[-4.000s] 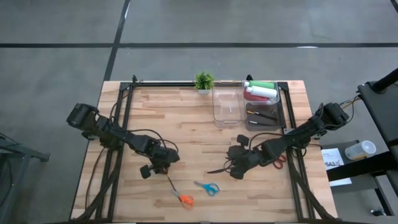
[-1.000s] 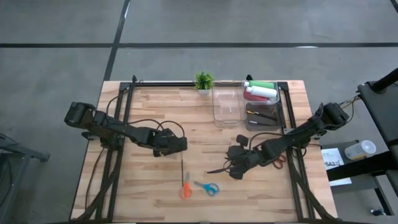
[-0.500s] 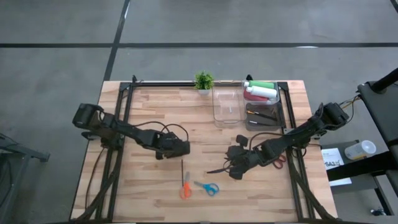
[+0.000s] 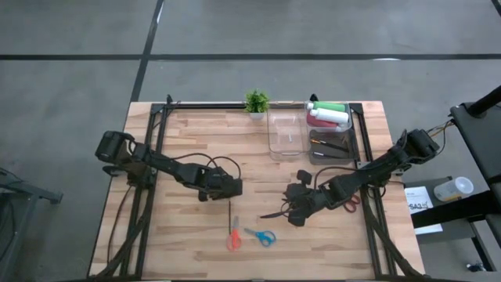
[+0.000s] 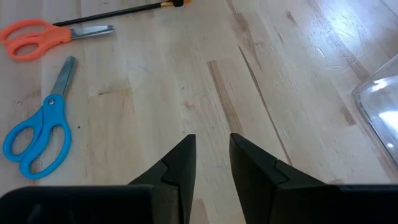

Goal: Pick & Place Paint Supplies
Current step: Put the gold paintbrush into the black bin

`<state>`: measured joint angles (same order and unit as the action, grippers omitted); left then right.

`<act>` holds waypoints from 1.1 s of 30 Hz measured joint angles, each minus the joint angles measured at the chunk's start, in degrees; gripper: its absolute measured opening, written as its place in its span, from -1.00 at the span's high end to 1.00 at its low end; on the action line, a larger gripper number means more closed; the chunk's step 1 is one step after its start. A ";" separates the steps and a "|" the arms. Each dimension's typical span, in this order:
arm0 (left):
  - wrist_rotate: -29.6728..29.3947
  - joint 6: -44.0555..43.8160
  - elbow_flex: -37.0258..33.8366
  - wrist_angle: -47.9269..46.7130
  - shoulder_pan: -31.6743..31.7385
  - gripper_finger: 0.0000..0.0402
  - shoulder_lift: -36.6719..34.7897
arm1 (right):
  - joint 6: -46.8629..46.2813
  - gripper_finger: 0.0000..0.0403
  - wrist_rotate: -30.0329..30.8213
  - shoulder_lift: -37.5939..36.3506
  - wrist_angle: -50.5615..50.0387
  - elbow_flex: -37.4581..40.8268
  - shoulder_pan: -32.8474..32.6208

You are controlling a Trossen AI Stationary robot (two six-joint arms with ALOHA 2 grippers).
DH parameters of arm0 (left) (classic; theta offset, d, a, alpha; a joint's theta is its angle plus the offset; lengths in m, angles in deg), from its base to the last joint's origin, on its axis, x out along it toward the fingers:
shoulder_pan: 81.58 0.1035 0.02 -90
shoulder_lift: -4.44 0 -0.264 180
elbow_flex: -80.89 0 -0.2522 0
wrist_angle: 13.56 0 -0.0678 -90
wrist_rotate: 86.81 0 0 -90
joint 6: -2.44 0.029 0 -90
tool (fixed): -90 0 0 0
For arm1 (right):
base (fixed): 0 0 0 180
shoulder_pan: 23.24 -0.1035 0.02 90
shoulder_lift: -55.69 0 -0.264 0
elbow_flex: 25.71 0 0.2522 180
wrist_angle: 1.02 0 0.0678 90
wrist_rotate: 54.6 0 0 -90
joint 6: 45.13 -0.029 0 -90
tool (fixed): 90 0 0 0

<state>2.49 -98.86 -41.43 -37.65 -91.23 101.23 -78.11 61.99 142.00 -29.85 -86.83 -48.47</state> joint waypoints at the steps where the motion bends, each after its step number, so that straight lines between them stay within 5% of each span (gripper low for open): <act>1: 0.08 0.32 0.00 0.00 0.00 0.42 0.00 | -0.01 0.54 -0.01 0.00 0.21 0.00 0.00; 11: 0.24 0.93 -0.07 -0.20 0.00 0.44 0.07 | -0.02 0.54 -0.01 0.00 0.45 0.00 0.01; 23: 0.34 0.96 -0.17 -1.01 0.00 0.94 0.13 | -0.02 0.54 0.00 0.00 0.45 0.00 0.00; 33: 0.03 0.80 -0.20 -0.40 0.00 0.98 0.03 | -0.02 0.54 -0.02 0.00 0.45 0.00 0.00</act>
<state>2.52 -98.06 -41.63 -38.05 -91.23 101.26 -78.12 61.96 142.00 -29.40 -86.83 -48.47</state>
